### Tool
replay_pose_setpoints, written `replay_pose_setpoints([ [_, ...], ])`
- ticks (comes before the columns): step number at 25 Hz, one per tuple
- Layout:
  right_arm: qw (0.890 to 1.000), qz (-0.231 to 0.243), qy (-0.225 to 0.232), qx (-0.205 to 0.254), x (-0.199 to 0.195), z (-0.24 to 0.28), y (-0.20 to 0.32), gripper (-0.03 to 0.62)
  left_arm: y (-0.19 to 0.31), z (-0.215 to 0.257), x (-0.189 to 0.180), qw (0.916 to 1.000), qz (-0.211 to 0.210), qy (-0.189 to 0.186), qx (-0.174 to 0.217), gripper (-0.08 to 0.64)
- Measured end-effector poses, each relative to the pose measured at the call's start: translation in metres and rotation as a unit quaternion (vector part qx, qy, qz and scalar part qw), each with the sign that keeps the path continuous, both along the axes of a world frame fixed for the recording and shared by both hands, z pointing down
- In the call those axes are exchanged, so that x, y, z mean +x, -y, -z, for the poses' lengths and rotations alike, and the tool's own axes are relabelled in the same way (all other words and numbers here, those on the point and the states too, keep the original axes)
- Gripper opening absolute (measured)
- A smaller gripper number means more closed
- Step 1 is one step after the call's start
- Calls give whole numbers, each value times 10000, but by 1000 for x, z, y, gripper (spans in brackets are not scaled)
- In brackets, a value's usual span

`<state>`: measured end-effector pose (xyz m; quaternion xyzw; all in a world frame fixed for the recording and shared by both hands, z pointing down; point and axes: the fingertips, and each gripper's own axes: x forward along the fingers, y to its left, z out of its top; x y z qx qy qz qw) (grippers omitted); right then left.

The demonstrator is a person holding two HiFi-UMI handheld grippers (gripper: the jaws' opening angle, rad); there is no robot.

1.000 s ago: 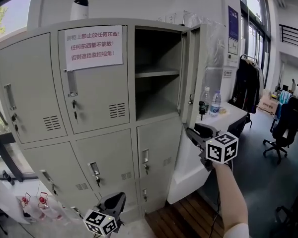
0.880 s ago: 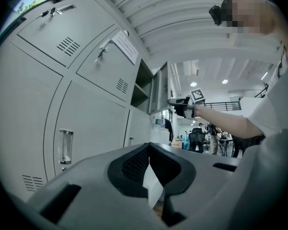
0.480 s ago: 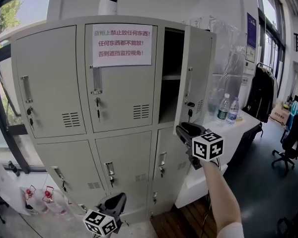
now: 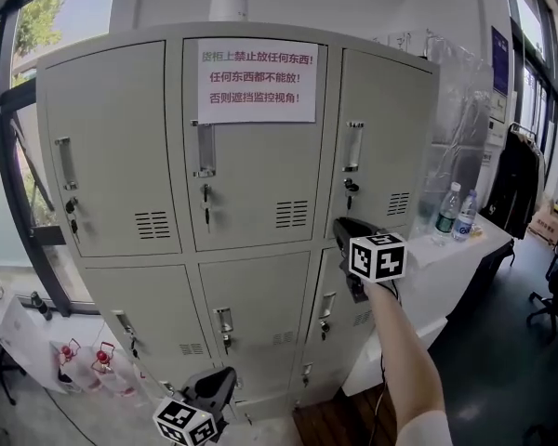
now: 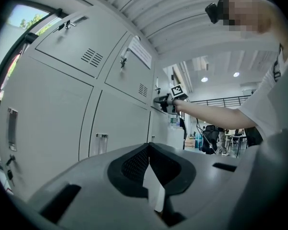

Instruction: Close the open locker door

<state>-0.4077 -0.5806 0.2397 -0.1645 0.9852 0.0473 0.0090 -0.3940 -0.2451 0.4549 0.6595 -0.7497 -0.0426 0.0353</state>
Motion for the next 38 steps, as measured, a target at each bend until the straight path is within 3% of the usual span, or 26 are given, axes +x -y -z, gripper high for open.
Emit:
replay_pose_setpoints([
  [16, 9996, -197, 76, -205, -3, -1, -1, 26, 1, -2, -7, 10000, 17, 63, 45, 8],
  [27, 9997, 238, 78, -75, 62, -69, -107, 12, -9, 12, -15, 9997, -133, 162, 162, 8],
  [31, 9999, 114, 111, -22, 87, -114, -152, 12, -14, 13, -15, 9995, -181, 192, 183, 8],
  [38, 9989, -120, 206, -398, 119, -177, -216, 12, -23, 13, 0, 9985, -390, 340, 170, 8],
])
